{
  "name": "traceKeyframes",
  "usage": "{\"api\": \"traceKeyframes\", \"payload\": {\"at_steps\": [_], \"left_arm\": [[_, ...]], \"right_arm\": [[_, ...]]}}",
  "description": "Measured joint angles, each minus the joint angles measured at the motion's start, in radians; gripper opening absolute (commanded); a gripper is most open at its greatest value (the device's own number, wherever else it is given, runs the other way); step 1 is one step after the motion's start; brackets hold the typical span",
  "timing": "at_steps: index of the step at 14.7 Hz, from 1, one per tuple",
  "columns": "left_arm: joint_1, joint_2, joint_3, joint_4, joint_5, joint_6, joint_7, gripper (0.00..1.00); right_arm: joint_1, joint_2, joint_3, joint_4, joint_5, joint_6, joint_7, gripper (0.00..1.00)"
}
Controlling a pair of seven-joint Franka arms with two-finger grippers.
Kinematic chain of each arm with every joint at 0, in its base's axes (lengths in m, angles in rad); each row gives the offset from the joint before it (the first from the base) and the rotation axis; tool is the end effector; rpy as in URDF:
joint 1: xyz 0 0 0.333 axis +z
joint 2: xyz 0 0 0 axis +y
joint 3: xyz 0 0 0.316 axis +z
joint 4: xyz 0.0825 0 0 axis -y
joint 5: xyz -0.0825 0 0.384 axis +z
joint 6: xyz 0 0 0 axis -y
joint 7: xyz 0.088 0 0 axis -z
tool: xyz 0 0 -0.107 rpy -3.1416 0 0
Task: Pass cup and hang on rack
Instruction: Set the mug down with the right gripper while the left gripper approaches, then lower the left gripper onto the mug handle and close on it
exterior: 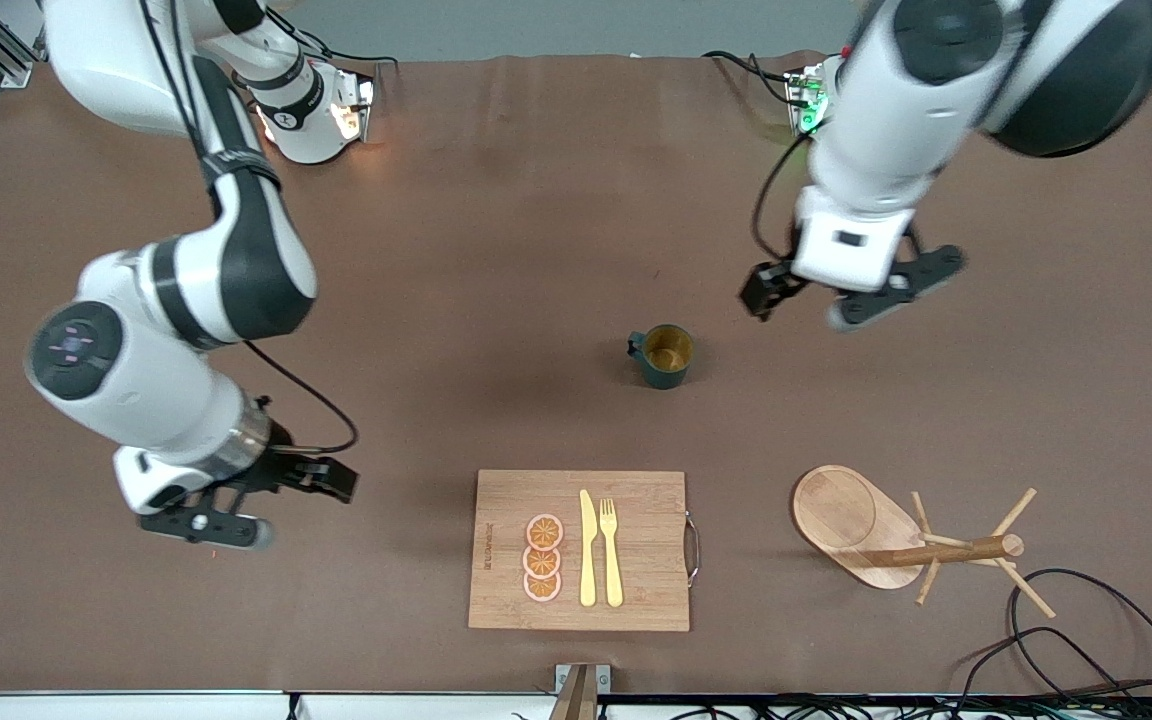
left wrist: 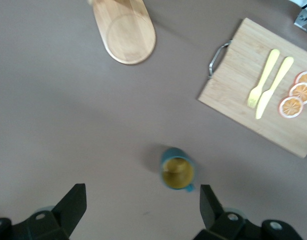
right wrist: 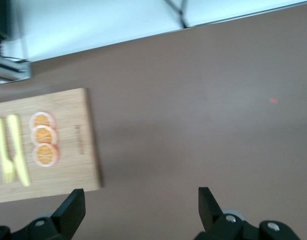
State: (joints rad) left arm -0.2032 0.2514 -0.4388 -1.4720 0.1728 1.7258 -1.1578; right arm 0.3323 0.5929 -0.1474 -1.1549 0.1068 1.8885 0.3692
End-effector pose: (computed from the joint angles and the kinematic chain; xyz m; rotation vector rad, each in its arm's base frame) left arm 0.5354 -0.3422 0.5480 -3.0208 -0.7791 -0.1052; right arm 0.7188 0.1729 0.4720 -3.0598 0.2751 -0.2065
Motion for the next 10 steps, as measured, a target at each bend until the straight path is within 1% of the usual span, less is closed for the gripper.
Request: {"api": "traceKeyframes", "payload": {"at_steps": [3,5,7,10], "left_arm": [[-0.115,0.091,0.000,0.006,0.105,0.076,-0.200,1.00],[-0.187,0.154,0.001,0.018,0.185,0.106,-0.326,1.00],[-0.258,0.225,0.003,0.049,0.255,0.114,-0.468,1.00],[-0.329,0.316,0.005,0.084,0.345,0.114,-0.636,1.00]], "right_arm": [[-0.024,-0.106,-0.003,-0.097,-0.051,-0.042,-0.031,1.00],[-0.042,-0.174,-0.005,-0.128,-0.057,-0.112,-0.051,1.00],[-0.072,-0.241,-0.006,-0.142,-0.061,-0.181,-0.085,1.00],[-0.133,-0.344,-0.007,-0.183,-0.062,-0.241,-0.169,1.00]]}}
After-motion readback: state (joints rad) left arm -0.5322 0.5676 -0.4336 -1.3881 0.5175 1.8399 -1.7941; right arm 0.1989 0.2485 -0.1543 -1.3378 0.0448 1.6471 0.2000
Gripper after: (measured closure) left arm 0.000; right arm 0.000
